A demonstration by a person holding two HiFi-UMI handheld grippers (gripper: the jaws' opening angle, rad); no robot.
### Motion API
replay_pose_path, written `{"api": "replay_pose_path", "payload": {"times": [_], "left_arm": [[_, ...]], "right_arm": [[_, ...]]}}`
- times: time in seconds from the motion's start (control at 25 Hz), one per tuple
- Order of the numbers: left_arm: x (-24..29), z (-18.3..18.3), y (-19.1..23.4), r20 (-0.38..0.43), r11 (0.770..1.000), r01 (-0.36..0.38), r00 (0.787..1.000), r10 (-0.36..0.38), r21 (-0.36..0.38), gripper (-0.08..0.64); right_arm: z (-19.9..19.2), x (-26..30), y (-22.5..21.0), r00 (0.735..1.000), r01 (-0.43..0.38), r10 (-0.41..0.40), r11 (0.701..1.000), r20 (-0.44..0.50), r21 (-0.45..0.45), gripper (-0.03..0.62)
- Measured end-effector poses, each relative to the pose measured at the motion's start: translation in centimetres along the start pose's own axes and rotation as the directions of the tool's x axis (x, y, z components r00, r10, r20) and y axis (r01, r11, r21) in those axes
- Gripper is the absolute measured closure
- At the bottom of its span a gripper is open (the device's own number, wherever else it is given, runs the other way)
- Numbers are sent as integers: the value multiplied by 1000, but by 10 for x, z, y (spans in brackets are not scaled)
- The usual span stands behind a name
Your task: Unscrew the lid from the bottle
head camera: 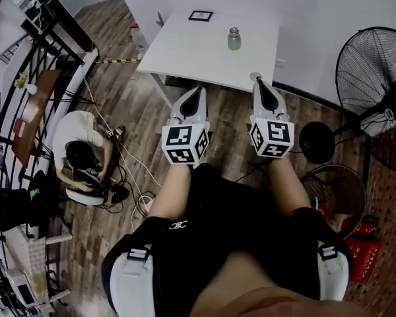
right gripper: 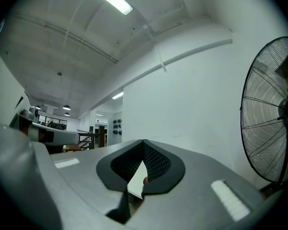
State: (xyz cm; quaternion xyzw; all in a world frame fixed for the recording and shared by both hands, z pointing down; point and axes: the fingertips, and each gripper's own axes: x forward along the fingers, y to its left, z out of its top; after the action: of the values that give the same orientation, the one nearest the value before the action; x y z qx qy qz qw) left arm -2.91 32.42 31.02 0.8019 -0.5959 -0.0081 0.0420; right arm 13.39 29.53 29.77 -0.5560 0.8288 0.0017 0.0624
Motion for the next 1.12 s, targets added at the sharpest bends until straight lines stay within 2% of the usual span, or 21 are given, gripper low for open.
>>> {"api": "replay_pose_path", "payload": {"times": [0.2,0.4,0.64,0.88,1.12], "left_arm": [[23,-1,5,-8,1000,3,1000,-3,16,508],[56,-5,11,-16,999,41,999,-41,12,508],[104,-10,27,-23,996,82,996,-83,-27,508],[171,-2,57,-7,993,120,993,-120,-3,508],[254,10,97,-31,984,177,984,-177,-2,508]], "right_arm": [[-5,19,-9,1000,-1,1,1000,-12,-8,594],[-10,44,-19,1000,20,-20,1000,-11,-13,594],[-29,85,-37,998,50,-50,999,-29,-10,594],[-34,153,-47,998,61,-61,998,-8,-22,594],[-36,234,-62,995,98,-99,995,-14,-24,594]]}}
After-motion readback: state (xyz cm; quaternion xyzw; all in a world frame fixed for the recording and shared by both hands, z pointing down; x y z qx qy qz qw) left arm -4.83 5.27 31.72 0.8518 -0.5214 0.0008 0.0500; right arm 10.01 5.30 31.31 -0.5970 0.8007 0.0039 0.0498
